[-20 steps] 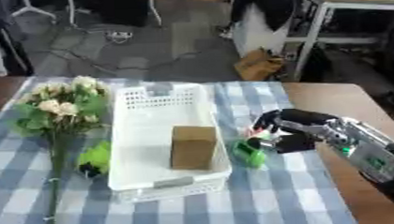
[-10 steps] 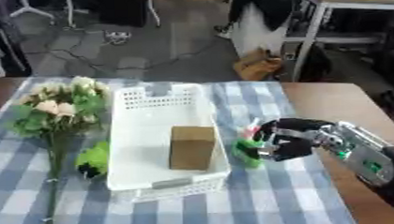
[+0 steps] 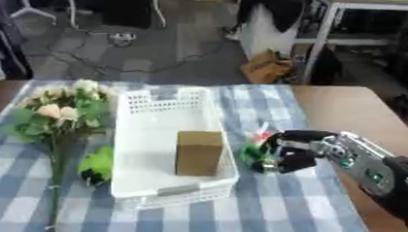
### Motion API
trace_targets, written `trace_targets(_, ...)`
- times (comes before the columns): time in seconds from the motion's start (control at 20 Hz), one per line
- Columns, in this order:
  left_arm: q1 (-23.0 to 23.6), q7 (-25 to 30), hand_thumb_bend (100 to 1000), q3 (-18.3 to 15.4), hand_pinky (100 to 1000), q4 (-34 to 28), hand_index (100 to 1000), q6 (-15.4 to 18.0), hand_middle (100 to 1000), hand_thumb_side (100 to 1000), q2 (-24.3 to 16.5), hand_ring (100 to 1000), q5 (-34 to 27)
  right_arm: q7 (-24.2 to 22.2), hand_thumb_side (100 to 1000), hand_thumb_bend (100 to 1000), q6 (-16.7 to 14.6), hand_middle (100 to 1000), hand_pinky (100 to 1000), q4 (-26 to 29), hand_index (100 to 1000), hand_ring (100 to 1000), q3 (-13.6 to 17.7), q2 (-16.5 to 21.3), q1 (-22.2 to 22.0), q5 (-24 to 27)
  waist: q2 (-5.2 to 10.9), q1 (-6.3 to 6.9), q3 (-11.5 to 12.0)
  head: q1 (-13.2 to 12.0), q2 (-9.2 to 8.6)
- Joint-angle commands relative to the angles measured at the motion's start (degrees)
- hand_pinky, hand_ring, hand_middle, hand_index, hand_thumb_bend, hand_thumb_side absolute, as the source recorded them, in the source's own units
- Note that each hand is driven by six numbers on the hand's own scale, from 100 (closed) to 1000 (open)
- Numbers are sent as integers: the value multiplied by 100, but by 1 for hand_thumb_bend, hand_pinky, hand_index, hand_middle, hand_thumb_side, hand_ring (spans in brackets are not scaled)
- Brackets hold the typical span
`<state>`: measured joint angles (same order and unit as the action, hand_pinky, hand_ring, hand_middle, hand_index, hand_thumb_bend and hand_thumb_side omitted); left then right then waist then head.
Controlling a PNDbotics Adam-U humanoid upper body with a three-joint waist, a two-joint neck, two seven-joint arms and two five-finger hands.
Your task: Pick up objects on the table and place them in the box.
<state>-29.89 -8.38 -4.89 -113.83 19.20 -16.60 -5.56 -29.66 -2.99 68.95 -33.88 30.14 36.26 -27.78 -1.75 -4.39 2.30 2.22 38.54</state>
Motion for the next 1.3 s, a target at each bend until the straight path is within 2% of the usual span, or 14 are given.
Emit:
trace_targets(0.05,-142,28,100,10,696,-76,886,5,807,866,-10,890,-27,17,894,526,-56,830,793,-129,910,877,139,-15,117,-144,119,18,11,15,-96)
trace_targets(0.45,-164,33,100,8,695,-76,881,12,803,865,19,889,-34,275,901,522,-373,831,793,-743,910,877,382,-224,150,-544,89,35,35,70,-151)
trace_targets(0.7,-117,38,100,4,695,-76,878,-7,801,864,-10,890,-23,460,929,535,-574,834,803,-695,917,882,395,-91,235,-530,119,20,-9,79,-122)
trace_targets(1.0,-93,49,100,9,695,-76,874,-26,798,861,-41,889,-8,552,922,534,-582,833,802,-605,914,881,353,70,284,-391,143,9,-39,85,-93)
trace_targets(1.3,-132,68,100,18,694,-76,872,-9,797,861,-13,889,-26,511,907,529,-535,833,803,-951,909,883,444,-112,248,-567,110,27,-6,203,-137)
